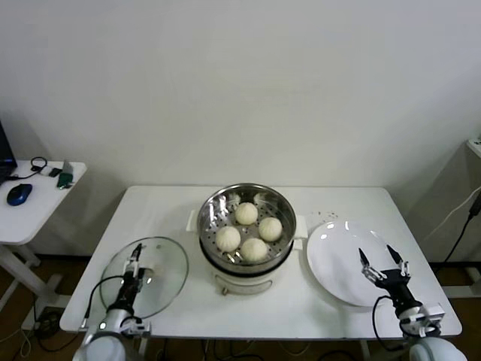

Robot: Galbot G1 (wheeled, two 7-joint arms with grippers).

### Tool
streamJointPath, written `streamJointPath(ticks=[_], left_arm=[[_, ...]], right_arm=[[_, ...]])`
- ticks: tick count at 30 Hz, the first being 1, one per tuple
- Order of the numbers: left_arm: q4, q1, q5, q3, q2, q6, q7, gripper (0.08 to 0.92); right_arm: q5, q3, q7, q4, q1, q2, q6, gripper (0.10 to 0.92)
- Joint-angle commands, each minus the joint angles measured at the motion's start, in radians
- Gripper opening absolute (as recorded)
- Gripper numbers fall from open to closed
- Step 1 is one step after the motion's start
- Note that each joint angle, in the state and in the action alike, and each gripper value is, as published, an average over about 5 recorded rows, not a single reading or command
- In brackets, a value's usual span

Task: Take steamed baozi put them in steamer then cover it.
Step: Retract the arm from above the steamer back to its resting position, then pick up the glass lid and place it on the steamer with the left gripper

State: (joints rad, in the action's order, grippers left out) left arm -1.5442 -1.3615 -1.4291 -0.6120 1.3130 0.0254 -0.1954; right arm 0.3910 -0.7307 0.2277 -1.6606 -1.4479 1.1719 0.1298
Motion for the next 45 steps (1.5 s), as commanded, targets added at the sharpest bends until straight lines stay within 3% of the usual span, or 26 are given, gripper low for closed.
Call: streamJointPath(ticks=[1,8,20,30,36,45], left_arm=[[0.070,0.046,0.008,0.017,-0.023,0.004,-0.040,0.823],[0.071,0.048,0.021,0.023,-0.024,0.003,-0.040,0.773],[0.069,0.032,0.046,0.025,-0.016,0.002,-0.042,0.433],[-0.010,-0.003,0.073,0.027,-0.029,-0.006,-0.064,0.162],[-0.125,-0.058,0.101,0.014,-0.053,-0.056,-0.084,0.148],[-0.398,-0.182,0.141,-0.012,-0.112,-0.241,-0.071,0.148]], right_arm=[[-0.031,-0.002,0.003,0.002,-0.003,0.012,0.004,0.823],[-0.048,0.003,0.006,0.005,0.003,0.021,0.007,0.823],[-0.071,0.007,0.009,0.012,0.011,0.034,0.012,0.823],[-0.081,-0.003,0.010,0.019,0.013,0.037,0.019,0.823],[-0.078,-0.010,0.010,0.023,0.021,0.028,0.018,0.823],[-0.078,0.003,0.023,0.036,0.053,-0.011,-0.005,0.823]])
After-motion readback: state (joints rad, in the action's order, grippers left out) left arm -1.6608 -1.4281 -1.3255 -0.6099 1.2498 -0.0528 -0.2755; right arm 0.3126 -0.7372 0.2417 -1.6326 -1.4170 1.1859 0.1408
